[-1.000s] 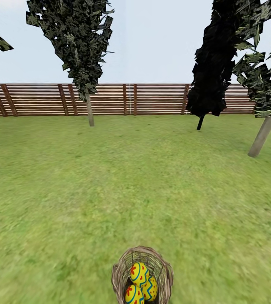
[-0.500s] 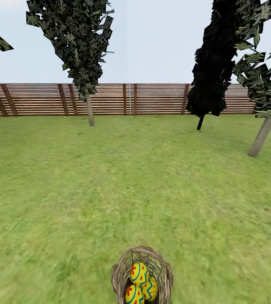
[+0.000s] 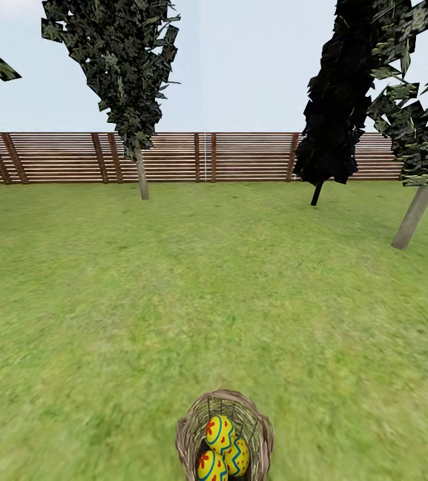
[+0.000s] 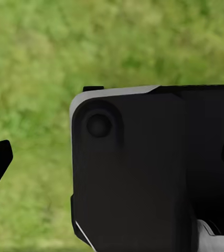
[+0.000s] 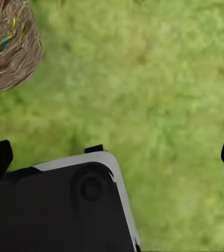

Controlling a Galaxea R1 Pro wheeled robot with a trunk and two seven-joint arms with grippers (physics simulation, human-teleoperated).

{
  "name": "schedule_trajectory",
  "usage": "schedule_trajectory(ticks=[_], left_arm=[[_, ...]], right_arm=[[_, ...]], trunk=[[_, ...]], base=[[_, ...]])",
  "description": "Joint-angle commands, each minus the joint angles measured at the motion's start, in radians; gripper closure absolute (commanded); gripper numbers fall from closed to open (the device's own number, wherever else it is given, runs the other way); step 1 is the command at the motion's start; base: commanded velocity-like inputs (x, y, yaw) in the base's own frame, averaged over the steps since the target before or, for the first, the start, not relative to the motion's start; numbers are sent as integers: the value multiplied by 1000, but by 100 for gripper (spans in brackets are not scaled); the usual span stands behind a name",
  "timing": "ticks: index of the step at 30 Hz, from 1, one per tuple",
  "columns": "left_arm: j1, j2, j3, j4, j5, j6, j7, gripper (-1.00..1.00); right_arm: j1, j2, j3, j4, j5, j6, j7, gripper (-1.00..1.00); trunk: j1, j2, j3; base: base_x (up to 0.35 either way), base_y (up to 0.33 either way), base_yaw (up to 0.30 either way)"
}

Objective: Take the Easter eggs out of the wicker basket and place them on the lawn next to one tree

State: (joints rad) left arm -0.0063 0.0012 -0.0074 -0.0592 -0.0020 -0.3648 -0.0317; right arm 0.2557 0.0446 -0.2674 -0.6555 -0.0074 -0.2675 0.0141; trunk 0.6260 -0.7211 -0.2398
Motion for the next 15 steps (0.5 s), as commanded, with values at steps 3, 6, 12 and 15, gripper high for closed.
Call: schedule_trajectory(ticks=[3,6,12,15], left_arm=[[0,0,0,1,0,-3,-1,-100],[-1,0,0,1,0,-3,-1,-100],[-1,0,-1,1,0,-3,-1,-100],[-1,0,-2,0,0,-3,-1,-100]], right_arm=[[85,26,-9,-274,-1,112,2,-100],[120,49,-13,-470,0,249,2,-100],[141,64,-16,-781,0,487,1,-100],[136,64,-14,-881,-5,654,1,-100]], trunk=[[0,-1,-1],[0,-1,-1],[0,-1,-1],[0,-1,-1]], base=[[0,0,0],[0,0,0],[0,0,0],[0,0,0]])
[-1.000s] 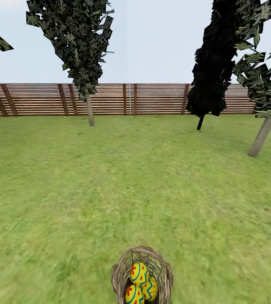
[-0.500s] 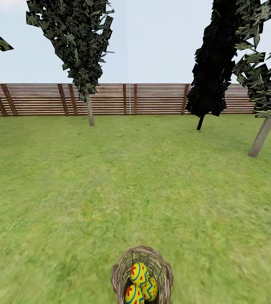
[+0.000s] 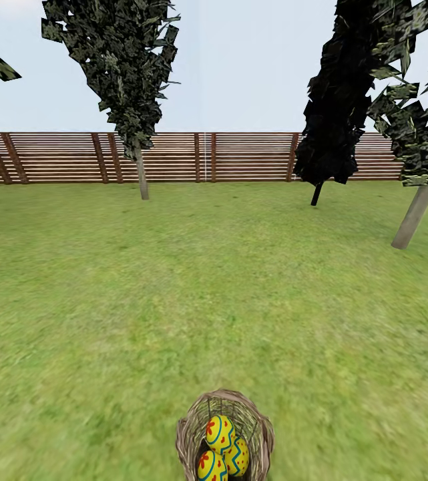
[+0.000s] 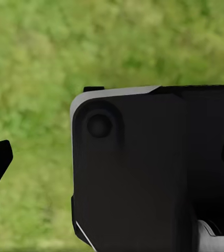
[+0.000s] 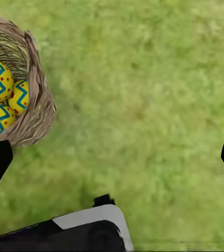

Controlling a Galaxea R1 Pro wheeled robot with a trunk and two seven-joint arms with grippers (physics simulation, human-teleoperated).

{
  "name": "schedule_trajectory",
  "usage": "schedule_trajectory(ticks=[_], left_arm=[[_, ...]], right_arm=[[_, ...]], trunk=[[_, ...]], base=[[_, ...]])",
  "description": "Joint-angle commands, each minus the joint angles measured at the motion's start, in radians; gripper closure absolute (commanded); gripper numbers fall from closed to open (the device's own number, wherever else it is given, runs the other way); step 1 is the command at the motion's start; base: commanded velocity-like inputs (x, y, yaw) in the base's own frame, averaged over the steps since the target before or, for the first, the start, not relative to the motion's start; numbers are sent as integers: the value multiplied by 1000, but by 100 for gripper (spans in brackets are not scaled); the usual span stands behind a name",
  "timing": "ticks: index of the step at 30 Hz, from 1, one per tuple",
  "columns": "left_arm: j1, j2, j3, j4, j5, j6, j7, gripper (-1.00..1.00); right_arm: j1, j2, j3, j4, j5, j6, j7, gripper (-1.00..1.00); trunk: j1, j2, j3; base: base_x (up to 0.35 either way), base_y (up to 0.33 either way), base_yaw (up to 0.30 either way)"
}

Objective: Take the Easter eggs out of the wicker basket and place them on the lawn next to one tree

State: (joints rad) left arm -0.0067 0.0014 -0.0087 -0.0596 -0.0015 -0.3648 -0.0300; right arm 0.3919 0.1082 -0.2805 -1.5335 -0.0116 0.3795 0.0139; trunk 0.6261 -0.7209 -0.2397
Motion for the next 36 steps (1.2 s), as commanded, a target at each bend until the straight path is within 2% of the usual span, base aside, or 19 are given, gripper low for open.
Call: schedule_trajectory(ticks=[1,4,5,10,13,15,16,18,19,21,24,27,30,31,36], left_arm=[[-1,0,0,1,0,-3,-2,-100],[-1,0,-1,0,0,-3,-2,-100],[-1,0,-1,0,0,-3,-2,-100],[-1,0,-1,0,0,-3,-2,-100],[-1,0,-1,0,0,-3,-3,-100],[-1,0,-1,0,0,-3,-3,-100],[-1,0,-1,0,0,-3,-3,-100],[-1,0,-1,0,0,-3,-4,-100],[-1,0,-1,0,0,-3,-4,-100],[-1,1,-2,0,0,-3,-4,-100],[-1,1,-2,0,0,-3,-4,-100],[-1,1,-2,0,0,-3,-4,-100],[-1,2,-2,-2,0,-3,-4,-100],[-1,2,-2,-3,0,-3,-4,-100],[-1,3,-2,-6,0,-3,-4,-100]], right_arm=[[-5,0,0,-12,-2,38,1,-100],[-55,0,7,-35,-5,141,1,-100],[-91,1,13,-40,-5,182,1,-100],[-213,2,37,-47,-5,293,1,-100],[-339,2,46,-48,-5,385,-1,-100],[-390,3,47,-48,-5,426,-3,-100],[-440,3,49,-48,-5,468,-4,-100],[-489,3,50,-47,-5,506,-6,-100],[-536,3,51,-44,-4,536,-7,-100],[-599,4,52,-27,-2,563,-9,-100],[-653,4,57,18,-1,578,-10,-100],[-747,4,95,164,2,587,-17,-100],[-798,5,115,260,2,588,-46,-100],[-825,8,124,316,-1,586,-76,-100],[-875,22,147,443,-4,581,-132,-100]], trunk=[[0,-1,-1],[0,-1,-1],[0,-1,-1],[0,-1,-1],[0,-1,-1],[0,-1,-1],[0,-1,-1],[0,-1,-1],[0,-1,-1],[0,-1,-1],[0,-1,-1],[0,-1,-1],[0,-1,-1],[0,-1,-1],[0,-1,-1]], base=[[0,0,0],[0,0,0],[0,0,0],[0,0,0],[0,0,0],[0,0,0],[0,0,0],[0,0,0],[0,0,0],[0,0,0],[0,0,0],[0,0,0],[0,0,0],[0,0,0],[0,0,0]])
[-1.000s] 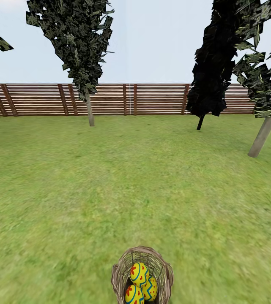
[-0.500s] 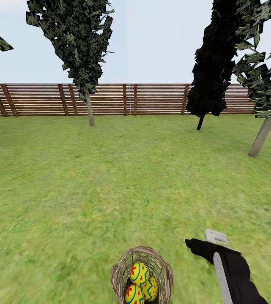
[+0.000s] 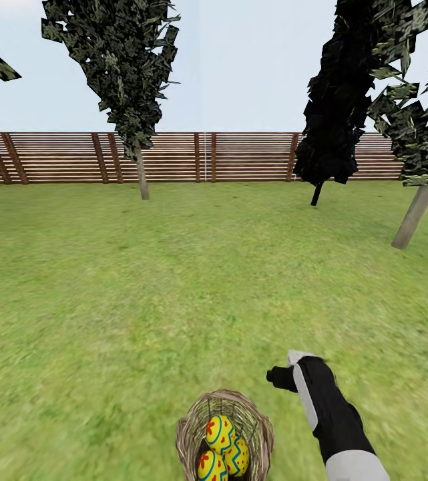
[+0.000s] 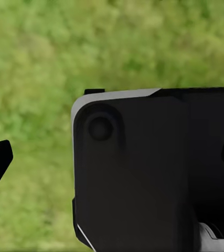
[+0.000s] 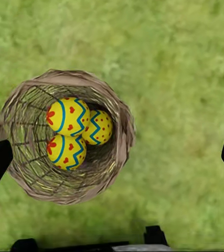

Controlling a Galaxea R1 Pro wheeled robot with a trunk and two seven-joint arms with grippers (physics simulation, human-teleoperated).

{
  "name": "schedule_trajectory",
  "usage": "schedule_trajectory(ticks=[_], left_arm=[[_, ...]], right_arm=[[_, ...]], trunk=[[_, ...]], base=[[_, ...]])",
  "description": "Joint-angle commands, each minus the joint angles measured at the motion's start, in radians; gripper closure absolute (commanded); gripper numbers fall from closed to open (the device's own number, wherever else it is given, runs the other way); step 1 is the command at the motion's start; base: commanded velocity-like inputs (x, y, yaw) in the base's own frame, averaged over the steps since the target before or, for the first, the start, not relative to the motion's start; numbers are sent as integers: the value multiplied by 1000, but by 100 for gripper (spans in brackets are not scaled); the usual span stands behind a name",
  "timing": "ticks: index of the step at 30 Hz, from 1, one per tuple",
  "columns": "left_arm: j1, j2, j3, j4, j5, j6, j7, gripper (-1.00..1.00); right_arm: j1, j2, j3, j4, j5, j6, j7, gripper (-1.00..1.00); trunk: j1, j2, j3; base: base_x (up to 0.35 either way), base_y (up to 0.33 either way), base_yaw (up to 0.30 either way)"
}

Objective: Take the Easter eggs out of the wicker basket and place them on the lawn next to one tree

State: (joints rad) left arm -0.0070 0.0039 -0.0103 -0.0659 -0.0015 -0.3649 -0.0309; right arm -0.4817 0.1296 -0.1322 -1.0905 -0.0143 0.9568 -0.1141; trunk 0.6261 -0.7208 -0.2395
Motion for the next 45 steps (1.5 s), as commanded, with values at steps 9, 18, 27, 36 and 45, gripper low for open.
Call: schedule_trajectory(ticks=[9,18,27,36,45], left_arm=[[-1,3,0,-6,1,-4,0,-100],[0,6,10,-69,9,-7,0,-100],[1,56,16,-259,43,34,-1,-100],[13,129,15,-391,124,84,-2,-100],[20,138,15,-493,131,112,-1,-100]], right_arm=[[-128,6,28,420,-3,-127,-57,-100],[-140,7,28,491,-4,-163,-80,-100],[-141,8,29,517,-4,-165,-82,-100],[-141,8,29,523,-4,-165,-83,-100],[-141,7,29,526,-4,-167,-84,-100]], trunk=[[0,-1,-1],[0,-1,-1],[0,-1,-1],[0,-1,-1],[0,-1,-1]], base=[[0,0,0],[0,0,0],[0,0,0],[0,0,0],[0,0,0]])
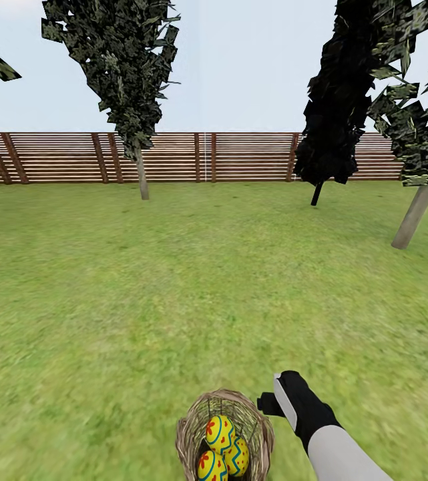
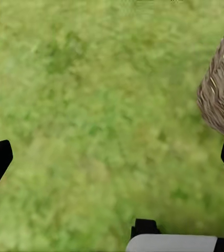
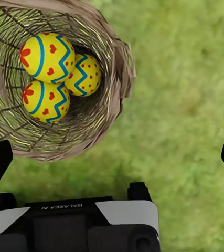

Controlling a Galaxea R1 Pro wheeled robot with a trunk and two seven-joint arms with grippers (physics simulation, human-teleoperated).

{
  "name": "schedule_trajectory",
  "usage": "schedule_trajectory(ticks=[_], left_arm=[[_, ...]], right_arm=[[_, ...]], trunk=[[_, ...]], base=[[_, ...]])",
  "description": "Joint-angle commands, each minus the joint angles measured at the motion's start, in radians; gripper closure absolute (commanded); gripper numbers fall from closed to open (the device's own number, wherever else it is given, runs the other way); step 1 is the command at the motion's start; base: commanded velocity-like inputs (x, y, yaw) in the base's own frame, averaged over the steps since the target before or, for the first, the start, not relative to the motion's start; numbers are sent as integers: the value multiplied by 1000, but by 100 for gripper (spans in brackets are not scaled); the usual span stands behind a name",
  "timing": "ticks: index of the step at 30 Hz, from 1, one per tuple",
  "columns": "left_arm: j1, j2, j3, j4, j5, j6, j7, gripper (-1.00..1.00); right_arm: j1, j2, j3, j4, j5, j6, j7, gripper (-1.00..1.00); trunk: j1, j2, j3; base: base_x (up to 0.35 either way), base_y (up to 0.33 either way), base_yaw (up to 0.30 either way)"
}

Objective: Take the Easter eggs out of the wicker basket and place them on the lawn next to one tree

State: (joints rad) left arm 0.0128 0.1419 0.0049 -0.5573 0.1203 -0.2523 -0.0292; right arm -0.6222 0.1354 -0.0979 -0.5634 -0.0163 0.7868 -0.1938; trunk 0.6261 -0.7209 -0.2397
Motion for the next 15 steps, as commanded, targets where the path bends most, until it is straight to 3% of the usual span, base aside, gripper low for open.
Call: schedule_trajectory(ticks=[1,4,15], left_arm=[[1,0,0,-4,10,2,-3,-100],[1,1,0,-11,10,8,-3,-100],[1,4,0,-15,10,13,-3,-100]], right_arm=[[-1,1,-5,-1,-2,3,-4,-100],[-1,1,-5,-1,-2,3,-4,-100],[-1,0,-5,-1,-2,2,-4,-100]], trunk=[[0,-1,-1],[0,-1,-1],[42,-78,-36]], base=[[0,0,0],[0,0,0],[0,0,0]])
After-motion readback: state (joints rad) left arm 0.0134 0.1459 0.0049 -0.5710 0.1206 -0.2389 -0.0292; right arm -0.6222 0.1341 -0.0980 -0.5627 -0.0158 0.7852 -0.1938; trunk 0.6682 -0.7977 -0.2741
